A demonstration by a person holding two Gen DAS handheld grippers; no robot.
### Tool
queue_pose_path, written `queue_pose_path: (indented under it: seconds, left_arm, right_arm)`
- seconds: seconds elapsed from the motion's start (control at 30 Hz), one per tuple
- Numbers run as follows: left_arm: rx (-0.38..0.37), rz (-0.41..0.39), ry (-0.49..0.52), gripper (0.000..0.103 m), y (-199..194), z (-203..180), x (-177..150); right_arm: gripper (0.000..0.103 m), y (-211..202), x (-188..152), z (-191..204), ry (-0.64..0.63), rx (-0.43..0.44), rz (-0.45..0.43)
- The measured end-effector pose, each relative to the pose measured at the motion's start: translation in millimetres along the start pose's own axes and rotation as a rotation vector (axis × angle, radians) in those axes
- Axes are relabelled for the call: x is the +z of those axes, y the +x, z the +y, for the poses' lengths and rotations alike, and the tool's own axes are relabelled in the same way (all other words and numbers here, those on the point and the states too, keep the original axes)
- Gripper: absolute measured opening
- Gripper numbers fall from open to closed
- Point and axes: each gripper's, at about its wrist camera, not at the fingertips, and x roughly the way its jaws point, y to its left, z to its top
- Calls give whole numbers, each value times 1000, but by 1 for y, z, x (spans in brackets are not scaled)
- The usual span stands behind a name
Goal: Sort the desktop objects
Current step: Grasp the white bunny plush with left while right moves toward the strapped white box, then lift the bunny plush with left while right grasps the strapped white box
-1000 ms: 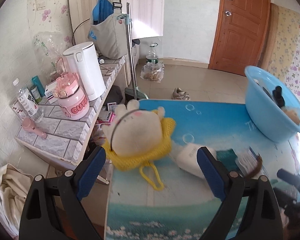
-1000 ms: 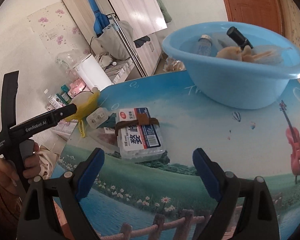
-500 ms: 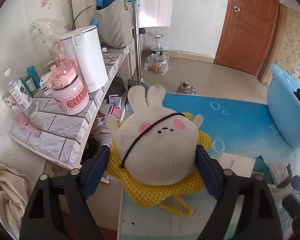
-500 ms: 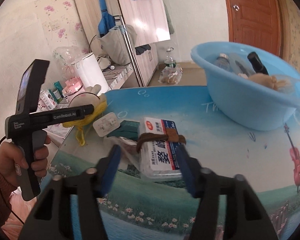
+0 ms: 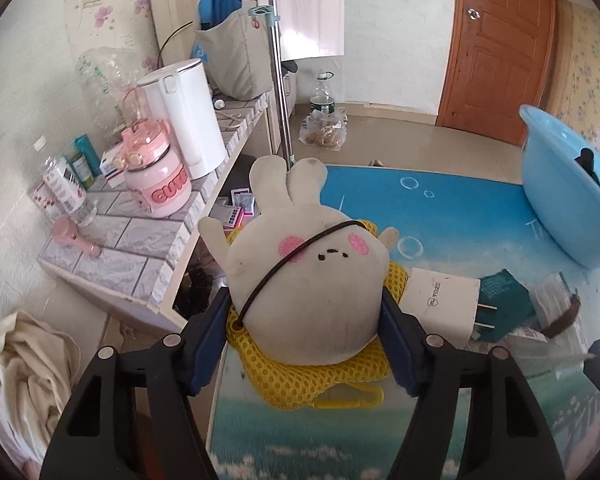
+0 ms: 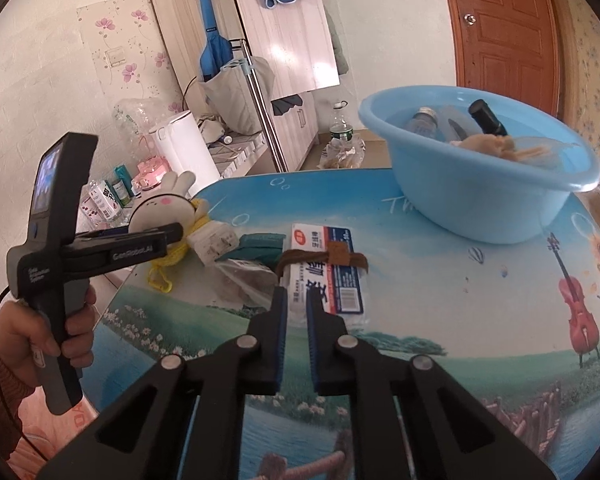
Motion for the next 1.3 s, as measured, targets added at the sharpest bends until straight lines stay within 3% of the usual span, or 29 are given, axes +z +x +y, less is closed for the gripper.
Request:
queue_pose_path:
  seconds: [0.43,0.77,0.9,0.97,1.07,1.13,1.2,1.3]
  left_arm:
    - [-6,-39,-27,69,-63,-10,-54]
    - [-83,-59,24,70,-88,-41,-86]
    - [-115,-58,31,70,-92,-50,-89]
    - [-130,-60,34,71,-95,-52,-90]
    - [-132,-59,58,73,-97,-55,-91]
    - [-123,-56,61,76,-95,-53,-90]
    - [-116,-49,50,76,-93,-48,-90]
    - [-106,-21,30,79,-85,-39,-90]
  right_arm:
    - [9,-39,-32,-5,-23,-33,23]
    - [9,-63,-51,-80,129,-82,35]
    - [9,-63,-53,-91,162,-83,37]
    - [9,-61,-51,-92,179,-43,43]
    - [16,-56,-43,-91,186,23,35]
    - [35,-52,-34,-87,177,53,20]
    - [60,-46,-22,-81,160,77,6]
    - [69,-31,-2,-71,115,90,1]
